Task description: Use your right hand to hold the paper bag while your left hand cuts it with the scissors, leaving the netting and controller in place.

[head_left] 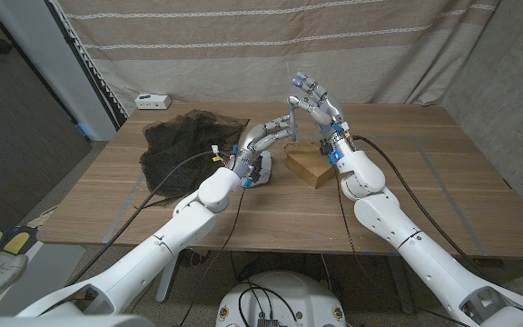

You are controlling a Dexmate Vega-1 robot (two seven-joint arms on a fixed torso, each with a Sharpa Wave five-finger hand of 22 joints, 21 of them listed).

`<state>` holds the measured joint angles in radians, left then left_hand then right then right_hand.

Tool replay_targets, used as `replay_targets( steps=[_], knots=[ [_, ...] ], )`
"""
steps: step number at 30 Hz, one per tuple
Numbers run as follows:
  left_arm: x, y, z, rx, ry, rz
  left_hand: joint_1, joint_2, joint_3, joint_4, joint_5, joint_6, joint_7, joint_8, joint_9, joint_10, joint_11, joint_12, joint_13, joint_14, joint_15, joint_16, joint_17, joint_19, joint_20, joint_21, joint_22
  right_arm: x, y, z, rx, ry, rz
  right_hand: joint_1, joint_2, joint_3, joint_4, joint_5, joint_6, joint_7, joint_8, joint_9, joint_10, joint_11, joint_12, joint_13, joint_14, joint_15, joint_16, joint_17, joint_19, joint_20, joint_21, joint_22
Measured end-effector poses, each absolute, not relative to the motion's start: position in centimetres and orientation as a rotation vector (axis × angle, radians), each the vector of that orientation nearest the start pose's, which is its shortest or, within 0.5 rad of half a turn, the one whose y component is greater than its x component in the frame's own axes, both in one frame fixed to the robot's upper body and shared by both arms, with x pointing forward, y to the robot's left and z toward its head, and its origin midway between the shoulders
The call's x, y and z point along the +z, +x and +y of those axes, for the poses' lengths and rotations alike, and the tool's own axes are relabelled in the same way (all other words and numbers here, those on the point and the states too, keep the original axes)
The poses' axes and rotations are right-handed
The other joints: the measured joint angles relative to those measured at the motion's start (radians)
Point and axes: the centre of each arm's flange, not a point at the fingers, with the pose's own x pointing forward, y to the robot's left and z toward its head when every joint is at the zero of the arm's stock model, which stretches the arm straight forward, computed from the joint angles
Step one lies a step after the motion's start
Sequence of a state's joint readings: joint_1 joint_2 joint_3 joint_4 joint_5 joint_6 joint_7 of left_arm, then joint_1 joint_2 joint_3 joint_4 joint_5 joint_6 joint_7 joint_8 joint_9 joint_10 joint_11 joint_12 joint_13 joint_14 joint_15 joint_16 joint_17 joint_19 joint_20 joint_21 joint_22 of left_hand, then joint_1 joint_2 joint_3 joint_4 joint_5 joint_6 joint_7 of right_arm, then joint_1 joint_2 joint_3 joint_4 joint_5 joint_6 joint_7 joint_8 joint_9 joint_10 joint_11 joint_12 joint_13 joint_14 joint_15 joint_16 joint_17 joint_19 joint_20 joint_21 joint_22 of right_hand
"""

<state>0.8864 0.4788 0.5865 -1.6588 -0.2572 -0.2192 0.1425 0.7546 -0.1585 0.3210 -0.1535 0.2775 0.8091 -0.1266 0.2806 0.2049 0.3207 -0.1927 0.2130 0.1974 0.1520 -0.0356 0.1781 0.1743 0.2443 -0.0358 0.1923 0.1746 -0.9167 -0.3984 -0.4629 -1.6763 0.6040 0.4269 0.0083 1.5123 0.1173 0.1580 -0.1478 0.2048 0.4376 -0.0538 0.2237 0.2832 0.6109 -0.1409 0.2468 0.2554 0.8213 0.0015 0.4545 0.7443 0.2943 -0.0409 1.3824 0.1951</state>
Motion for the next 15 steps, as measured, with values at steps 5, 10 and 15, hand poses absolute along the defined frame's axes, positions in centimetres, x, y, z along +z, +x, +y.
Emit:
replay_targets(
  steps=[5, 10, 15],
  knots=[
    [-1.56, 57.50, 11.30, -0.382, 0.277, -0.765, 0.000, 0.000, -0.013, 0.005, 0.000, -0.006, 0.006, -0.007, 0.000, 0.003, 0.003, 0.000, 0.000, 0.000, 0.000, 0.000, 0.000, 0.000, 0.000, 0.000, 0.000, 3.89, 55.01, -14.25, 0.504, 0.177, -0.926, 0.000, 0.000, 0.001, -0.001, -0.001, 0.000, 0.000, -0.008, 0.000, 0.000, 0.000, 0.000, 0.000, 0.000, 0.000, -0.002, 0.000, 0.000, 0.000, 0.000, 0.000],
    [-1.61, 57.46, 11.32, -0.364, 0.282, -0.769, -0.006, -0.006, -0.025, 0.007, 0.001, -0.001, 0.011, -0.007, 0.000, 0.005, 0.005, 0.006, 0.000, 0.006, -0.001, 0.000, 0.000, 0.004, -0.004, 0.000, 0.000, 3.92, 55.08, -14.09, 0.506, 0.180, -0.925, 0.000, 0.000, 0.001, -0.001, 0.003, 0.000, 0.000, -0.008, 0.000, 0.000, 0.000, 0.000, 0.000, 0.000, 0.000, -0.005, 0.001, -0.004, 0.003, 0.004, 0.000],
    [-1.60, 57.41, 11.25, -0.349, 0.287, -0.776, -0.012, -0.012, -0.034, 0.007, 0.001, 0.019, 0.022, -0.007, -0.002, 0.022, 0.007, 0.006, 0.000, 0.013, -0.006, 0.008, 0.000, 0.011, -0.004, 0.000, 0.000, 3.87, 55.21, -13.85, 0.509, 0.185, -0.922, 0.000, 0.000, 0.001, -0.001, 0.005, 0.000, 0.000, -0.008, -0.002, 0.000, 0.000, 0.000, 0.000, 0.000, 0.000, -0.006, 0.004, -0.009, 0.002, 0.007, 0.000]
  ],
)
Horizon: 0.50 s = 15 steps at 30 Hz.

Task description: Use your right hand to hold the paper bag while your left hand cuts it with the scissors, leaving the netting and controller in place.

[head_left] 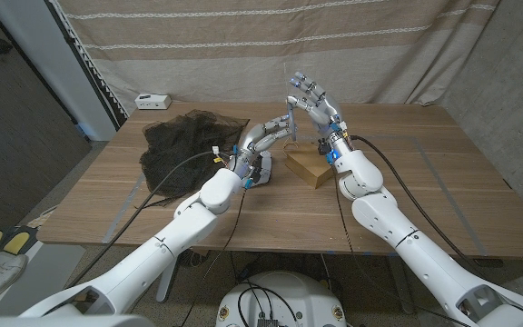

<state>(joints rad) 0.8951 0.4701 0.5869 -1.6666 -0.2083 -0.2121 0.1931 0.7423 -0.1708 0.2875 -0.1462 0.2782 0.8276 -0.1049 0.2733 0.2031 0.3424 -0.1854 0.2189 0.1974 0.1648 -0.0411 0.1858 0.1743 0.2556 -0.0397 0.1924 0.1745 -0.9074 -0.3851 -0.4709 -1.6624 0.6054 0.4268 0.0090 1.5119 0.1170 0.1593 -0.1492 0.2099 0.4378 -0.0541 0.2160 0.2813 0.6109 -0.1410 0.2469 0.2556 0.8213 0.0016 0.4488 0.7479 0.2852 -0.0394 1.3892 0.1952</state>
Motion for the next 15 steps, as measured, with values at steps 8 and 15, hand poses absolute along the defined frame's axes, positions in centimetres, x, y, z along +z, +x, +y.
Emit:
replay_targets(
  steps=[8, 15],
  knots=[
    [-1.59, 57.33, 11.21, -0.335, 0.290, -0.796, 0.000, 0.000, -0.008, 0.000, 0.000, 0.033, 0.001, 0.000, -0.005, 0.018, -0.004, 0.008, 0.000, 0.005, 0.005, 0.000, 0.000, 0.002, -0.002, 0.001, 0.000, 3.86, 55.32, -13.57, 0.511, 0.188, -0.923, 0.004, -0.004, 0.000, 0.000, 0.002, 0.005, -0.005, 0.000, -0.003, 0.004, -0.004, 0.000, 0.000, 0.000, 0.000, -0.002, 0.001, -0.003, -0.003, 0.001, -0.005],
    [-1.71, 57.42, 11.15, -0.331, 0.286, -0.803, 0.007, 0.007, -0.008, 0.000, 0.000, 0.040, -0.007, 0.000, -0.008, 0.018, -0.004, 0.008, 0.000, 0.011, 0.000, 0.000, 0.000, 0.002, -0.002, 0.001, 0.000, 3.79, 55.40, -13.37, 0.512, 0.191, -0.922, 0.004, -0.004, 0.000, 0.000, 0.002, 0.005, -0.005, 0.000, -0.003, 0.004, -0.004, 0.000, 0.000, 0.000, 0.000, -0.004, 0.001, -0.006, -0.001, 0.001, -0.005]
  ],
)
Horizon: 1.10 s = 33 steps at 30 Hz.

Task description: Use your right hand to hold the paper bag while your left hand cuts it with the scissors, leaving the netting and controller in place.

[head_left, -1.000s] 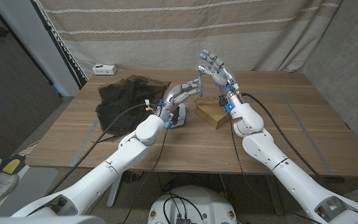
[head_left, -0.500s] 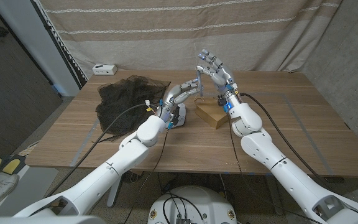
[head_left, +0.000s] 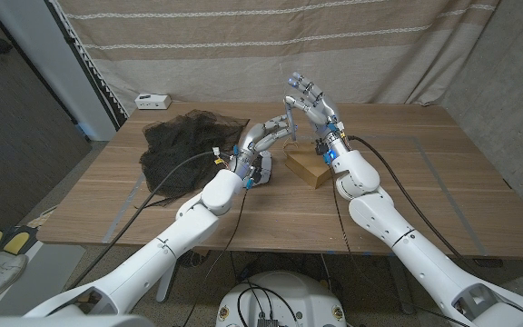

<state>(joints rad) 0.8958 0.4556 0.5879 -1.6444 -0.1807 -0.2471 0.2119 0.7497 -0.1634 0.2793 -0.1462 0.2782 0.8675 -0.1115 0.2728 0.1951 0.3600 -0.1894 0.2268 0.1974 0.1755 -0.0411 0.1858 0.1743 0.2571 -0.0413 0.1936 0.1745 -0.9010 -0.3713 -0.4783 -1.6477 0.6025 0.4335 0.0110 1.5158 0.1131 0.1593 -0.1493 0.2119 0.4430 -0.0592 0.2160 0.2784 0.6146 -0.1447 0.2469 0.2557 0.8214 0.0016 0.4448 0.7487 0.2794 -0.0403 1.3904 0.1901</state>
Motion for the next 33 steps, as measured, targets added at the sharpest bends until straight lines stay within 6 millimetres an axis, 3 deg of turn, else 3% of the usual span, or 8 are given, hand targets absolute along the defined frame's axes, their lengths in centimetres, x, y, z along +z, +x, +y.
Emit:
replay_targets(
  steps=[9, 15, 33],
  knots=[
    [-1.71, 57.49, 10.97, -0.338, 0.271, -0.808, 0.026, 0.026, 0.002, -0.002, 0.000, 0.019, -0.024, 0.000, 0.000, 0.005, -0.005, 0.000, 0.000, 0.000, 0.000, 0.000, 0.000, 0.005, 0.005, 0.000, 0.000, 3.76, 55.44, -13.32, 0.510, 0.197, -0.925, 0.000, 0.000, 0.000, 0.000, 0.000, 0.005, -0.005, 0.000, 0.000, 0.006, -0.005, 0.000, 0.000, 0.000, 0.000, 0.004, -0.001, -0.001, 0.001, 0.000, 0.000],
    [-1.71, 57.54, 10.81, -0.343, 0.260, -0.809, 0.044, 0.044, 0.010, -0.004, 0.000, 0.024, -0.023, 0.000, -0.005, 0.005, -0.005, 0.000, 0.000, 0.000, 0.000, 0.000, 0.000, 0.011, 0.000, 0.000, 0.000, 3.78, 55.42, -13.25, 0.511, 0.204, -0.926, 0.000, 0.000, 0.000, 0.000, -0.001, 0.005, -0.005, 0.000, 0.000, 0.005, -0.005, 0.000, 0.000, 0.000, 0.000, 0.004, -0.001, -0.003, -0.001, 0.004, 0.000],
    [-1.75, 57.51, 10.17, -0.355, 0.257, -0.812, 0.052, 0.044, 0.010, -0.004, 0.000, 0.029, -0.028, -0.019, -0.005, 0.009, -0.009, 0.000, 0.000, 0.000, 0.000, 0.000, 0.000, 0.011, 0.000, 0.000, 0.000, 3.52, 54.94, -12.96, 0.520, 0.223, -0.926, 0.000, 0.000, 0.005, 0.000, 0.003, 0.000, -0.011, 0.000, 0.000, 0.009, -0.009, -0.007, 0.000, 0.000, 0.000, 0.003, 0.000, -0.012, 0.001, 0.004, -0.003]
  ],
)
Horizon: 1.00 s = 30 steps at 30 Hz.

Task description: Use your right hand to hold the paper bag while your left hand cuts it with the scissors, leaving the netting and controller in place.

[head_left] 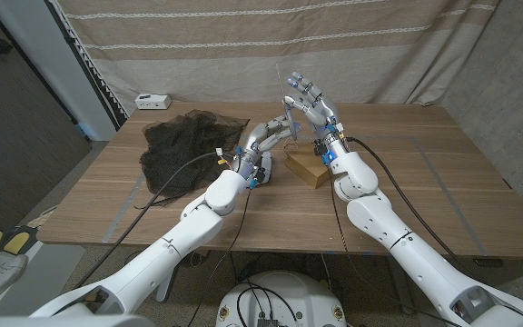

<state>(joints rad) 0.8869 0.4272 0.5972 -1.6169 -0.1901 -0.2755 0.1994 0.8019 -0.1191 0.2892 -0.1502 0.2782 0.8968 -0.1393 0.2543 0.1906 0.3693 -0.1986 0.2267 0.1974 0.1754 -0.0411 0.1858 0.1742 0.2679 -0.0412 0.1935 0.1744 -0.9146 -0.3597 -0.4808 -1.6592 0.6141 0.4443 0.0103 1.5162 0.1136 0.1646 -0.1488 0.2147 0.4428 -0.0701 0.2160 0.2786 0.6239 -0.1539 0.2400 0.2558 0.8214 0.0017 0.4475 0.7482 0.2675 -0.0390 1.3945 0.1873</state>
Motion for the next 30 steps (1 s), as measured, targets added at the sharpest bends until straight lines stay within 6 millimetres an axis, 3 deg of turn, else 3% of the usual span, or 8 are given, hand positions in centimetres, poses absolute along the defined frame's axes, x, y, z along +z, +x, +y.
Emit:
replay_targets(
  steps=[7, 15, 30],
  knots=[
    [-1.77, 57.42, 10.06, -0.355, 0.258, -0.814, 0.000, 0.000, -0.003, 0.003, 0.000, -0.004, 0.004, -0.011, 0.000, 0.000, 0.000, -0.005, 0.000, 0.005, 0.005, 0.000, 0.000, 0.000, 0.000, 0.000, 0.000, 3.44, 54.78, -12.98, 0.513, 0.222, -0.932, 0.000, 0.000, 0.000, 0.000, 0.000, 0.007, -0.007, 0.000, 0.000, 0.000, 0.000, 0.000, 0.000, 0.000, 0.000, -0.001, 0.001, 0.000, 0.000, 0.004, 0.002],
    [-1.78, 57.29, 9.94, -0.361, 0.254, -0.820, -0.020, -0.020, -0.014, 0.014, -0.005, -0.020, 0.020, -0.018, 0.000, 0.000, 0.000, -0.005, 0.000, 0.005, 0.005, 0.000, 0.000, 0.000, 0.000, 0.000, 0.000, 3.45, 54.65, -13.00, 0.494, 0.216, -0.947, 0.000, 0.000, 0.000, 0.000, 0.000, 0.014, -0.013, 0.000, 0.000, 0.003, -0.018, 0.000, 0.000, 0.000, 0.000, -0.003, 0.004, -0.005, -0.005, 0.008, 0.002],
    [-1.90, 57.41, 9.89, -0.359, 0.247, -0.818, -0.050, -0.026, -0.036, 0.027, -0.005, -0.009, 0.020, -0.027, 0.000, 0.004, 0.005, -0.005, 0.000, 0.011, 0.000, 0.000, 0.000, 0.000, 0.000, 0.000, 0.000, 3.29, 54.95, -12.90, 0.472, 0.211, -0.950, 0.000, 0.000, -0.001, 0.000, -0.001, 0.018, -0.018, 0.000, 0.000, 0.003, -0.018, 0.000, 0.000, 0.000, 0.000, -0.006, -0.001, -0.011, 0.000, 0.008, 0.001]
  ],
)
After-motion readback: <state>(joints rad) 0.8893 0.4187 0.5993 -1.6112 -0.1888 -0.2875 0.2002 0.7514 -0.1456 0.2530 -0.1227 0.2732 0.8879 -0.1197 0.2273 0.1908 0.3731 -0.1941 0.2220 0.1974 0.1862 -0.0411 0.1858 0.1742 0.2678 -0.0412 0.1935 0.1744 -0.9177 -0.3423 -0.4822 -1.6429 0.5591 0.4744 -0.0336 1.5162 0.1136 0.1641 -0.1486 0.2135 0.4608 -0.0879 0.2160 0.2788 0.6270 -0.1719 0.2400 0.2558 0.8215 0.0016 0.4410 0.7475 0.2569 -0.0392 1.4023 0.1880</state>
